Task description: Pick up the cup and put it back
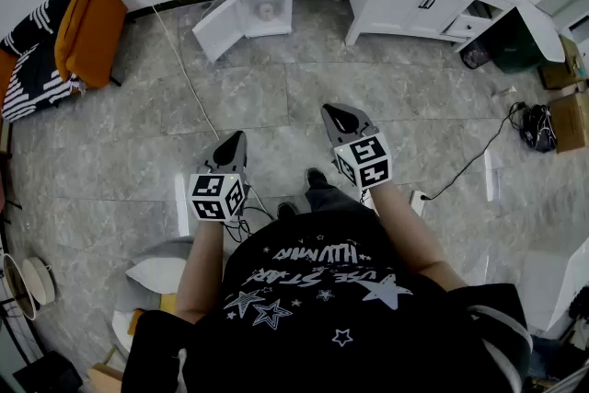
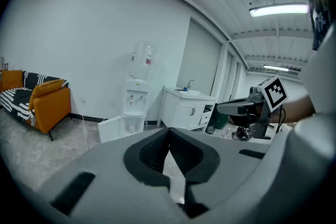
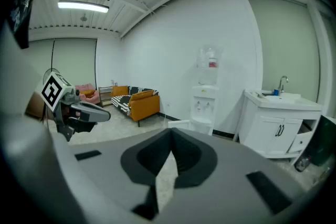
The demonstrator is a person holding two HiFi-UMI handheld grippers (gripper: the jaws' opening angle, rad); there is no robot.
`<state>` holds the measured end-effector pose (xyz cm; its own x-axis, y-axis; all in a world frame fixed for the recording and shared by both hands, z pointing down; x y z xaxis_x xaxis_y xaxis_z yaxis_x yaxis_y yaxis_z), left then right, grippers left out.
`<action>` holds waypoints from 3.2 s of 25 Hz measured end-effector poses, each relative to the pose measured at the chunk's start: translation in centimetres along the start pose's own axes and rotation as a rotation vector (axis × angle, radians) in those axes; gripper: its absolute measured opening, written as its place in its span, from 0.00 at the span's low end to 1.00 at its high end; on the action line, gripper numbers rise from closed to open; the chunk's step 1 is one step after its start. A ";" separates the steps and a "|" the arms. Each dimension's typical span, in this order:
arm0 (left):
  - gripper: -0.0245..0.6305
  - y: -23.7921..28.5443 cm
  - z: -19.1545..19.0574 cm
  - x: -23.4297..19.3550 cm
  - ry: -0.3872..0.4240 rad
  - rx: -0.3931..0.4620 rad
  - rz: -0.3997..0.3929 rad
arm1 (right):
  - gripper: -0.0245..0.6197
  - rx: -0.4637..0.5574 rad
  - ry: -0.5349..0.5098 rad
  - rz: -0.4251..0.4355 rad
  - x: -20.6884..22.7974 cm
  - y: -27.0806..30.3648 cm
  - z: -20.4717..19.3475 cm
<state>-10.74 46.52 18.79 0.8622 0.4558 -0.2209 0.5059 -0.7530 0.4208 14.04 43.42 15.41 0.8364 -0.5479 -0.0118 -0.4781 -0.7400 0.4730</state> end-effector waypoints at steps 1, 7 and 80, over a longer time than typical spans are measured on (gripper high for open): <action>0.05 -0.1 0.0 0.0 -0.002 0.002 -0.001 | 0.05 0.004 0.001 -0.002 -0.1 0.0 -0.1; 0.05 -0.5 0.9 -0.1 0.002 0.040 -0.009 | 0.05 0.028 0.017 -0.005 -0.4 0.2 -0.1; 0.05 74.7 -15.7 -54.8 0.061 0.036 -0.092 | 0.31 -0.207 0.105 -0.152 36.2 104.0 -28.3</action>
<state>-20.63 -27.27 76.17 0.8095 0.5509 -0.2028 0.5843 -0.7227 0.3691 2.18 -42.31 89.10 0.9228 -0.3851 -0.0097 -0.2892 -0.7092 0.6430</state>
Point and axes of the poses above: the fingertips, and each gripper's own axes: y forward along the fingers, x to its right, z out of its top, the point moved 6 cm from there along -y, backward along the fingers, and after that the axes turned 4 degrees about -x, right-handed, at the moved point
